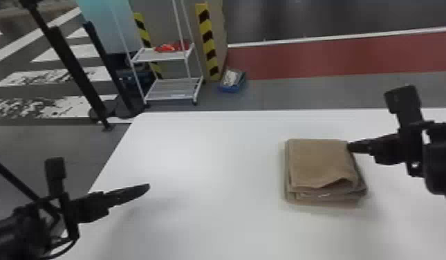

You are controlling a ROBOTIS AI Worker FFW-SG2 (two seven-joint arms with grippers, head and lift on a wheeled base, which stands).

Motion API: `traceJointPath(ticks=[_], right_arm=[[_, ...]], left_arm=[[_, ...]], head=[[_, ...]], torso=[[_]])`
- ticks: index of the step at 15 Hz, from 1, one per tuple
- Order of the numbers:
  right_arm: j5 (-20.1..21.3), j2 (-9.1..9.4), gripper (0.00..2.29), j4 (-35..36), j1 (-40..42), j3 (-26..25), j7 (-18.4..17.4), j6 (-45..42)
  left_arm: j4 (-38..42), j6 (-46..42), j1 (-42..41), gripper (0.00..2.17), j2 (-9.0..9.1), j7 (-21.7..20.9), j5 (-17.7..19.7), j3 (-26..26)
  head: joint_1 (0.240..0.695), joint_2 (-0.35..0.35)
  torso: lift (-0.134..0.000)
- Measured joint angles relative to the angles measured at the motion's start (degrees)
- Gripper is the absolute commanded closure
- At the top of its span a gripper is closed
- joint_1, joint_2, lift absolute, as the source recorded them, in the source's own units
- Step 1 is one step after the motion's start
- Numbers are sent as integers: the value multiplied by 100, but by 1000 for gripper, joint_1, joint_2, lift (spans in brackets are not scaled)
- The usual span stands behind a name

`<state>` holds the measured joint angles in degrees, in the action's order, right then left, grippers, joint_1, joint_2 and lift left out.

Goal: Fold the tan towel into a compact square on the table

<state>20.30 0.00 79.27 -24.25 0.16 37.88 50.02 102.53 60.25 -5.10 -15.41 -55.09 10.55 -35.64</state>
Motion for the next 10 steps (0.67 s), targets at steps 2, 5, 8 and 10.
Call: traceJointPath(ticks=[2, 5, 8, 10], right_arm=[[-18, 0, 1926, -9, 9, -18, 14, -48], [-89, 0, 417, 608, 357, -115, 74, 302], [-446, 0, -1, 2070, 942, -277, 80, 1096], [-579, 0, 26, 3023, 1375, -313, 79, 1502]], left_arm=[[11, 0, 1, 100, -3, -1, 0, -16], [36, 14, 0, 100, -13, -53, 13, -59], [198, 18, 16, 100, 24, -32, 72, -40], [455, 18, 43, 100, 171, -26, 181, -27]], head=[[695, 249], [695, 250], [695, 247], [695, 235]], torso=[[-125], [-125], [-125], [-125]])
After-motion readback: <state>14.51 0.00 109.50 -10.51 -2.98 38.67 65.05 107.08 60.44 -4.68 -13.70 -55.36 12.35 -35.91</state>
